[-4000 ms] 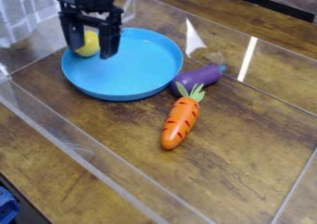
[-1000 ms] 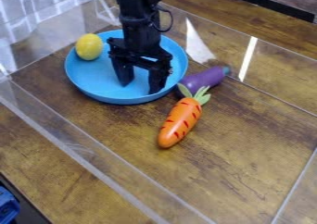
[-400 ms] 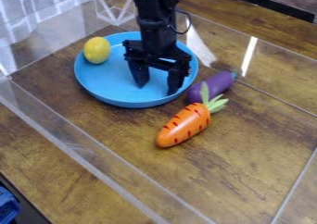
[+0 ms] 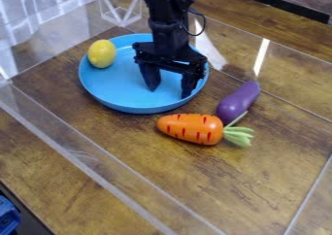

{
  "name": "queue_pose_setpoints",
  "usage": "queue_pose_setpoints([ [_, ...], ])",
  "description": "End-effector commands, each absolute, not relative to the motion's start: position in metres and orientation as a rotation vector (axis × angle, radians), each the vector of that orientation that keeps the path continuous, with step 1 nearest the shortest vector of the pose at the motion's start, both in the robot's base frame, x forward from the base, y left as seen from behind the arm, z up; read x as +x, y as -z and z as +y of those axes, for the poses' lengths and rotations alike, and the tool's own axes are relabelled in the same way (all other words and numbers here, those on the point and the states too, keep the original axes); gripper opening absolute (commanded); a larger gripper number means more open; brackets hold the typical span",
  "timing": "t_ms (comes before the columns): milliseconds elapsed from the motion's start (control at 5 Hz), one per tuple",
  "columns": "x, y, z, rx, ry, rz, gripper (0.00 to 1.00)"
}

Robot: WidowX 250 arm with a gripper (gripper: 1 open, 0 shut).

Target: Remove the lemon from the blue tray and put it on the table

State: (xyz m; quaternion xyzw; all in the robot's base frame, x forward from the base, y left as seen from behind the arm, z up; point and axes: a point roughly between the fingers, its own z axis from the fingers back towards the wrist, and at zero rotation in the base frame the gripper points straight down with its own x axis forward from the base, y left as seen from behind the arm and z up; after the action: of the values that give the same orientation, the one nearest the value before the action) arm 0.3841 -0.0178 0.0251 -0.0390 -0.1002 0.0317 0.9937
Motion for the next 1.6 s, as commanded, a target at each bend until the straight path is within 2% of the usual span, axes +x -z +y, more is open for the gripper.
queue_pose_setpoints([
  [0,0.375,-0.007,-0.037,-0.093,0.043,-0.173,1.0],
  [600,0.379,-0.01,-0.098,-0.124,0.352,-0.165,1.0],
  [800,0.364,-0.004,-0.109,-0.132,0.431,-0.156,1.0],
  [1200,0.341,-0.011,-0.137,-0.144,0.536,-0.145,1.0],
  [1400,0.344,-0.011,-0.139,-0.137,0.493,-0.146,1.0],
])
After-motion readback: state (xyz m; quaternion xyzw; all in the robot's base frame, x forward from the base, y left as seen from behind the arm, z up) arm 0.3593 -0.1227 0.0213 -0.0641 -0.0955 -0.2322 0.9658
